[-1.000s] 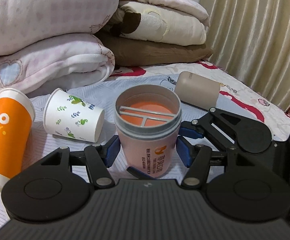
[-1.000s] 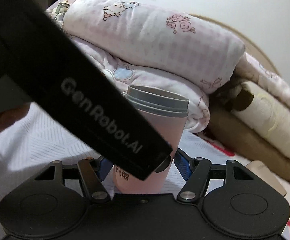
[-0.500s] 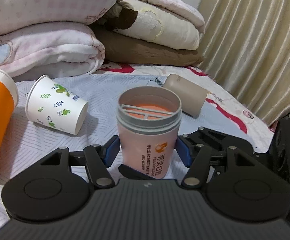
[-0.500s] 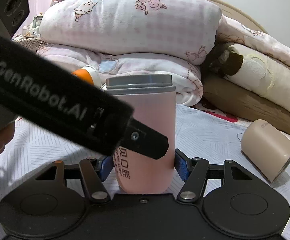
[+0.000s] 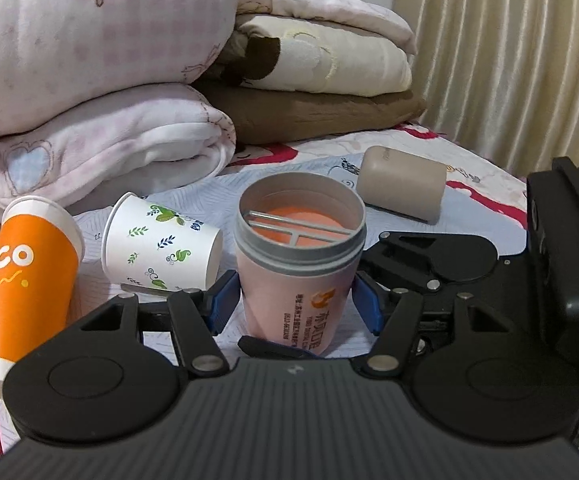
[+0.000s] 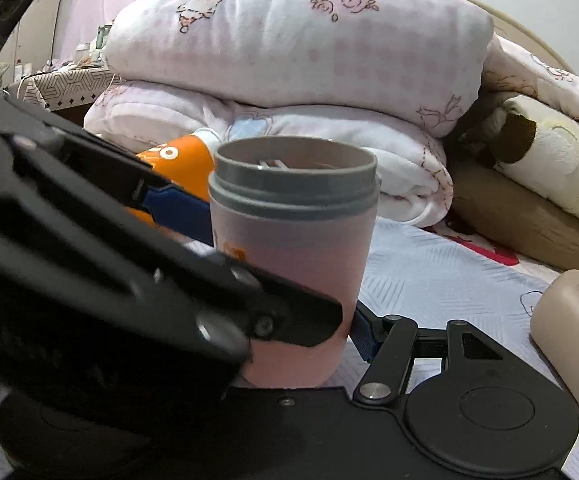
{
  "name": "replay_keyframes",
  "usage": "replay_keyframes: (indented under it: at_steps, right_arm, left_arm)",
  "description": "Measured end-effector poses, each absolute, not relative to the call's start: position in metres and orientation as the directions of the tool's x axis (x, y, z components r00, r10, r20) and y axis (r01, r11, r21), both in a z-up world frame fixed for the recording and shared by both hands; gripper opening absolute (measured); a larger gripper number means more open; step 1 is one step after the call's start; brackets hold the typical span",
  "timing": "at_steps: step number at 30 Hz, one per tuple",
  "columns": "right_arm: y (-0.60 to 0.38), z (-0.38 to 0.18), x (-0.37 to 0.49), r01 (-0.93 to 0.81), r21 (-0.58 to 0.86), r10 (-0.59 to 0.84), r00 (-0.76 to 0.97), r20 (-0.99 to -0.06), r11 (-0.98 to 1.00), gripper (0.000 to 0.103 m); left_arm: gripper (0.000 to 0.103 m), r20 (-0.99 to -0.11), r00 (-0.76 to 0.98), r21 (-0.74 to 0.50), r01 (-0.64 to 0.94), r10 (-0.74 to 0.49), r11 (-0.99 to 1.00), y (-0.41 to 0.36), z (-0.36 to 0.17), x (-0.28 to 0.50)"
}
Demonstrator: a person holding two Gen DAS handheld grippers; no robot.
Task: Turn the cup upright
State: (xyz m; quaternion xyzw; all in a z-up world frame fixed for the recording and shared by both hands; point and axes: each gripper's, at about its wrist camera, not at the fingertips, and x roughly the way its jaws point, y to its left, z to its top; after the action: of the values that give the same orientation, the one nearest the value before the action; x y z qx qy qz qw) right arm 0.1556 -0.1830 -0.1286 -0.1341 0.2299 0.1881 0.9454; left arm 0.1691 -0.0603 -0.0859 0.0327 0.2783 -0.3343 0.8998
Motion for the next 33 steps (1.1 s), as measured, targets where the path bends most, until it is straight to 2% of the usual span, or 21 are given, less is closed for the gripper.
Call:
replay_keyframes:
  at_steps: [4,7,15,18,24,28,33]
  right_arm:
    - [-0.183,-0.127,0.153,-0.418,-0.189,0.285,0.826,-0.486,0.888,0.072]
    - [-0.187,-0.124,0.152,-0.407,-0.189,0.280,0.834,-0.475,0.893,0.081]
    - [-0.187,-0.120,0.148,-0.406,-0.204,0.275,0.839,-0.469,0.891,0.082]
    - [-0.190,-0.120,0.146,-0.384,-0.196,0.258,0.845,-0.469,0.902,0.090]
    - [-0.203,-0.121,0.129,-0.333,-0.092,0.250,0.838,-0.485,0.938,0.090]
    - [-0.211,-0.114,0.115,-0.293,-0.011,0.249,0.830,-0.498,0.956,0.090]
    - [-0.212,-0.095,0.098,-0.252,-0.012,0.209,0.830,-0.517,0.968,0.090]
  left_arm:
    - [0.064,-0.544,0.593,-0.135,0.637,-0.594,0.759,-0.061,-0.085,0.170]
    - [0.073,-0.556,0.579,-0.147,0.638,-0.596,0.756,-0.062,-0.087,0.170]
    - [0.075,-0.558,0.556,-0.229,0.611,-0.617,0.758,-0.051,-0.086,0.176]
    - [0.079,-0.575,0.554,-0.240,0.589,-0.602,0.772,-0.048,-0.085,0.176]
    - [0.079,-0.631,0.530,-0.266,0.537,-0.566,0.800,-0.043,-0.079,0.167]
    - [0.079,-0.660,0.549,-0.291,0.442,-0.513,0.848,-0.036,-0.070,0.151]
    - [0.079,-0.693,0.574,-0.255,0.372,-0.437,0.893,-0.030,-0.046,0.128]
